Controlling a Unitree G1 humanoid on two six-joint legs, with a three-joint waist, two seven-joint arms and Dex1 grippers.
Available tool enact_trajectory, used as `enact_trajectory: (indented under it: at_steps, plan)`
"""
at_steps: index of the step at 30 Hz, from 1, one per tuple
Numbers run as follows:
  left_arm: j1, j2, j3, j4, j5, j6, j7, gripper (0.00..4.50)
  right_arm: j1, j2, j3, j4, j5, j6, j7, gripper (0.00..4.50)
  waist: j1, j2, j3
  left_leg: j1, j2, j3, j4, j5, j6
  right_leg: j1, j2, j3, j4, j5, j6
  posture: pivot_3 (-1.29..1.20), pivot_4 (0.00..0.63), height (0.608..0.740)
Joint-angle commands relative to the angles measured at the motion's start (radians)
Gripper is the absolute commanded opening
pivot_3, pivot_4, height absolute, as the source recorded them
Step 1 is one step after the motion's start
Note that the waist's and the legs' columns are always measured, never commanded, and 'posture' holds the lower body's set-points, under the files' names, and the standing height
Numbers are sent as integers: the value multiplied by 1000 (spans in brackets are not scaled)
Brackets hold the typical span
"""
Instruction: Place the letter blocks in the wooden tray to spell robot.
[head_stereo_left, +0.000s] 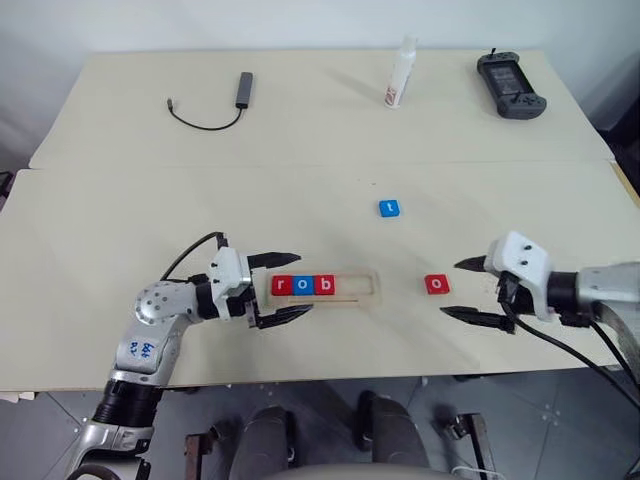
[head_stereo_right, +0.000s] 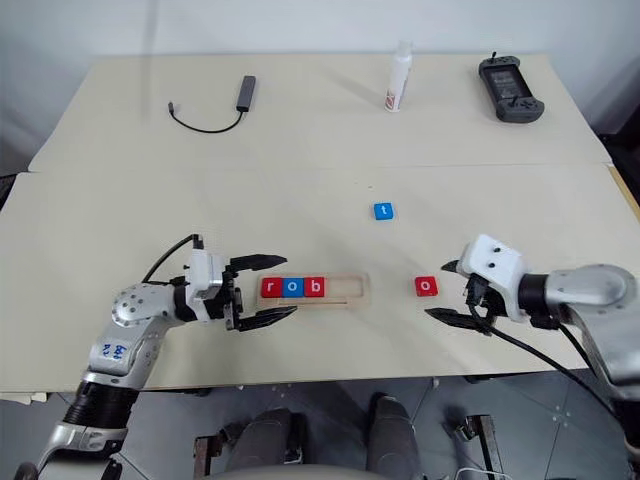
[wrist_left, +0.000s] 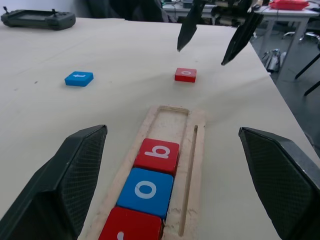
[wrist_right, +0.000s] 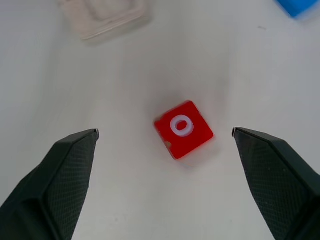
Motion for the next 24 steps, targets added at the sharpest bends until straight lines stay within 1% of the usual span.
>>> enact_trajectory:
  at_steps: [1, 6, 7, 9, 16, 20, 24]
  plan:
    - [27, 25, 32, -62, -15, 2, 6, 4500, -102, 5, 80, 187, -64, -162, 100, 4483, 2, 0, 0, 0, 0, 0, 0, 0, 0, 0, 0, 0, 0, 0, 0, 0, 150, 740]
    - [48, 37, 49, -89, -15, 6, 21, 4500, -188, 34, 150, 357, -121, -269, 153, 4483, 13, 0, 0, -2, 0, -2, 1, 0, 0, 0, 0, -2, 0, 0, 0, 0, 150, 740]
    - [57, 41, 56, -99, -15, 6, 25, 4500, -203, 40, 162, 386, -130, -282, 165, 4309, 11, 0, 0, -2, 0, -2, 2, 0, 0, 0, 0, -2, 0, 0, 0, 0, 150, 740]
    - [69, 44, 63, -110, -16, 8, 30, 4500, -222, 48, 175, 422, -138, -297, 182, 3855, 7, 0, 0, -2, 0, -2, 2, 0, 0, 0, 0, -2, 0, 0, 0, 0, 150, 740]
    - [84, 47, 68, -124, -21, 5, 33, 4500, -250, 83, 158, 416, -112, -327, 197, 1496, 7, 0, 0, -2, 1, -2, 2, 0, -1, 0, 0, -2, 1, 0, 0, 0, 150, 740]
    - [93, 52, 70, -124, -27, 3, 21, 4500, -268, 85, 139, 309, -66, -243, 202, 1440, 7, 1, 0, -2, 1, -2, 2, 0, -1, 0, 0, -2, 1, 0, 0, 0, 150, 740]
    - [112, 54, 81, -121, -25, -6, 28, 4500, -309, 109, 178, 92, -2, -11, 180, 1440, 6, 1, 0, -2, 1, -2, 2, 0, -1, 0, 0, -2, 1, 0, 0, 0, 150, 740]
